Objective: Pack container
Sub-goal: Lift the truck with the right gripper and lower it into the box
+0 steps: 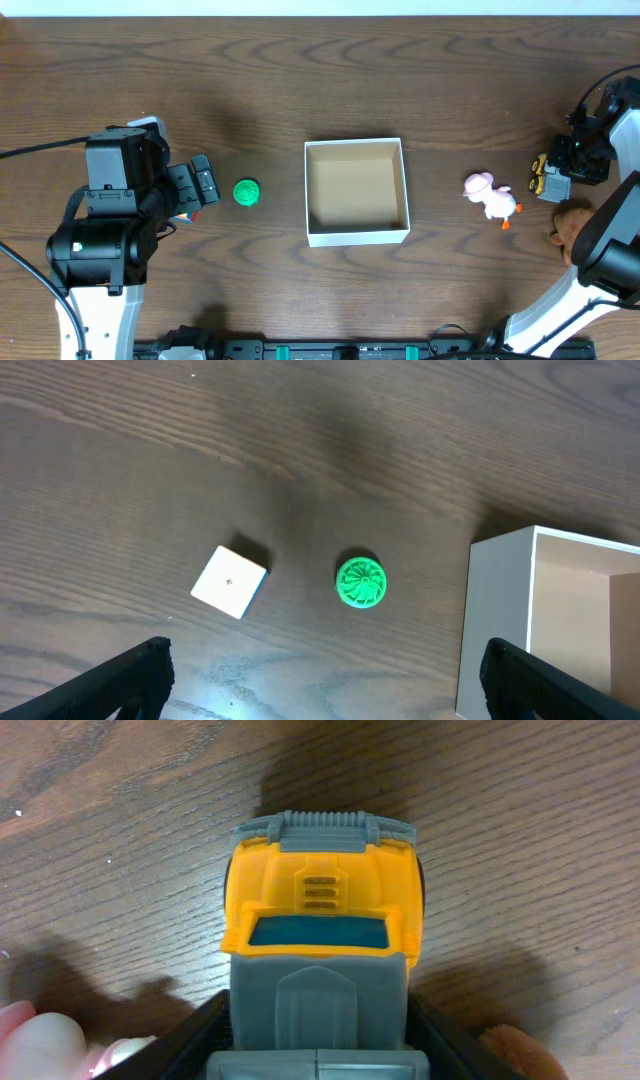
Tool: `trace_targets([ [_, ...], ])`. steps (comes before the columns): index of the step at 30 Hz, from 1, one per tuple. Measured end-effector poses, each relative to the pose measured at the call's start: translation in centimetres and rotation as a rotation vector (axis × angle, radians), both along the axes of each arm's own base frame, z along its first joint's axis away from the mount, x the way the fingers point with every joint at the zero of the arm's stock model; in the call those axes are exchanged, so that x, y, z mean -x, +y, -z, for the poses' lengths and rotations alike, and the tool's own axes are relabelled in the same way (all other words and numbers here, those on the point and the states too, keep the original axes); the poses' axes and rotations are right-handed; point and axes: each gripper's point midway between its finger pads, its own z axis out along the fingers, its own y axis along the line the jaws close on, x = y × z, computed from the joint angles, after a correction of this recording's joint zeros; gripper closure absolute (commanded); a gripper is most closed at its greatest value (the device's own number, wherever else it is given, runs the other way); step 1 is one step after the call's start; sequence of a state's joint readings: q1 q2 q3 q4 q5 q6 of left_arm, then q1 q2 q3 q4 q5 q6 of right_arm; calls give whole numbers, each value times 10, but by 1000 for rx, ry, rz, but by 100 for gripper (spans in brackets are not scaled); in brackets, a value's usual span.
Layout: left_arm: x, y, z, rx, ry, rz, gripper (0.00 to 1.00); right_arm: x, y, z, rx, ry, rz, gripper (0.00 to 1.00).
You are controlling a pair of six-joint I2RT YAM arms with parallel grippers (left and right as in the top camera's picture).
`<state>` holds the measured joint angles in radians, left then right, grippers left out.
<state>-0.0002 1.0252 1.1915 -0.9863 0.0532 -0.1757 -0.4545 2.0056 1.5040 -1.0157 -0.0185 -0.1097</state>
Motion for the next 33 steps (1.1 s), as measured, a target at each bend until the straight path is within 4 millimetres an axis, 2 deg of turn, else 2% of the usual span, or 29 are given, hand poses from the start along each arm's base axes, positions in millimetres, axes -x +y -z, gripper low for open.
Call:
trace_targets([
  [6,0,0,0,0,0,0,2,-1,-1,0,2,-6,19,54],
  [12,0,0,0,0,0,0,2,-3,-1,0,2,-11,47,79],
  [14,0,0,0,0,0,0,2,-3,-1,0,2,-10,51,80],
  [18,0,0,0,0,0,0,2,-4,2,-1,5,-9,59,99],
  [21,0,0,0,0,0,0,2,-8,15,-8,9,-17,37,99],
  [24,0,0,0,0,0,0,2,-17,35,-31,28,-69,-5,99],
  [27,0,0,0,0,0,0,2,-26,64,-76,57,-175,-67,99],
  [30,0,0,0,0,0,0,2,-27,107,-130,76,-310,-149,99],
  [31,0,0,0,0,0,0,2,-25,128,-151,77,-365,-189,99],
  [33,0,0,0,0,0,0,2,-21,161,-177,65,-442,-255,99],
])
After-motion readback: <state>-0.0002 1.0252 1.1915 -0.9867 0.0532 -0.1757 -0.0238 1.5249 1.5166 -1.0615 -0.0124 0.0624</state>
